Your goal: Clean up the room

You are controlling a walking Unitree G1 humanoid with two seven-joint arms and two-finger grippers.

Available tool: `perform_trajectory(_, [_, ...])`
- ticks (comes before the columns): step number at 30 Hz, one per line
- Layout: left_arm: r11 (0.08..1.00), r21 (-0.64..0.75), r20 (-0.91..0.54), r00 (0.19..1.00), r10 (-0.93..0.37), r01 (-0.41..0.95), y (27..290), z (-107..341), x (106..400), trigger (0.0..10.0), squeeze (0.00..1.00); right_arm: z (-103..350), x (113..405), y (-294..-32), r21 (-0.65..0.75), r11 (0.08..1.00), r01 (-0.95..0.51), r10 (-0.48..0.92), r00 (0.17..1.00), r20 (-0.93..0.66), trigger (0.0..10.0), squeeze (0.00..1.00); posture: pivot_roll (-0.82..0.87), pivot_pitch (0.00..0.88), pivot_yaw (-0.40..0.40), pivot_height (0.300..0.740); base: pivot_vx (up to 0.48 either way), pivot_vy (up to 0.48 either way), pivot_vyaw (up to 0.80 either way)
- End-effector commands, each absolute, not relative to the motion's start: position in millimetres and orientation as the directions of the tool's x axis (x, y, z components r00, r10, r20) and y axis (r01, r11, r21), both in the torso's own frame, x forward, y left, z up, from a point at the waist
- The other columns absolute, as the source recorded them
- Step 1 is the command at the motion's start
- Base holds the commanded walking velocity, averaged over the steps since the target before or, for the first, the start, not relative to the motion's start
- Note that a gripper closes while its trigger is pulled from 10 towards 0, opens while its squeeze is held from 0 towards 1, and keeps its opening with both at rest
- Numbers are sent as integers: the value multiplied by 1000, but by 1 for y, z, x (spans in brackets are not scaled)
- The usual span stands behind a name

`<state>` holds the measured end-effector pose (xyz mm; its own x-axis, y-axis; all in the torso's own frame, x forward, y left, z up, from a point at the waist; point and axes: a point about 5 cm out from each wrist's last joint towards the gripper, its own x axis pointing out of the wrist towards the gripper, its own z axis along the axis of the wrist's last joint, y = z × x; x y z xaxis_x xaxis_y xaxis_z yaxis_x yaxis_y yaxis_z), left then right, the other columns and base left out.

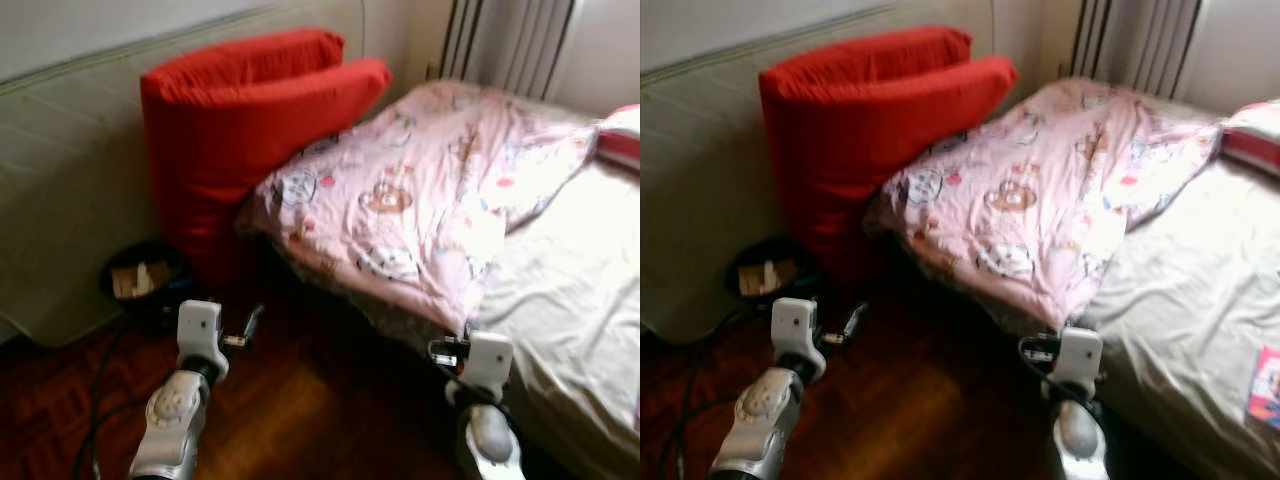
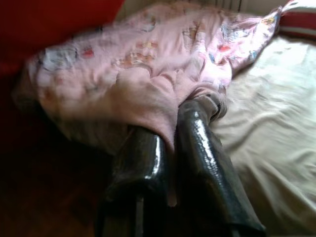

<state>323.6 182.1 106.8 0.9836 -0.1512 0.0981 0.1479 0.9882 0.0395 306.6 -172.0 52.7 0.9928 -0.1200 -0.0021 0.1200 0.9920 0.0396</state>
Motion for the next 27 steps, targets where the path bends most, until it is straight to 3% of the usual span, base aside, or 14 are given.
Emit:
perform_trajectory(1, [989, 48, 65, 987, -144, 141, 186, 101, 321, 10000, 0, 48, 307, -160, 31, 997, 78, -76, 996, -42, 10000, 0, 11, 182, 30, 740, 0, 0, 0])
perform_trajectory(3, [988, 48, 62, 987, -147, 144, 185, 100, 321, 10000, 0, 34, 304, -159, -36, 997, 65, -70, 986, -152, 10000, 0, 13, 183, 29, 740, 0, 0, 0])
perform_trajectory(10, [986, 64, 52, 986, -157, 153, 185, 99, 321, 10000, 0, 12, 297, -156, -77, 997, 28, -52, 944, -327, 10000, 0, 13, 183, 31, 740, 0, 0, 0])
perform_trajectory(25, [981, 90, 32, 984, -174, 171, 181, 96, 320, 10000, 0, -2, 291, -151, -97, 995, -30, -16, 901, -434, 10000, 0, 13, 183, 29, 740, 0, 0, 0])
perform_trajectory(26, [981, 90, 32, 984, -174, 170, 182, 96, 320, 10000, 0, -2, 291, -150, -94, 995, -33, -11, 901, -433, 10000, 47, 13, 183, 29, 740, 0, 0, 0])
perform_trajectory(27, [981, 91, 31, 984, -174, 170, 182, 96, 320, 10000, 0, -1, 292, -150, -90, 995, -35, -7, 903, -430, 10000, 604, 13, 183, 29, 740, 0, 0, 0])
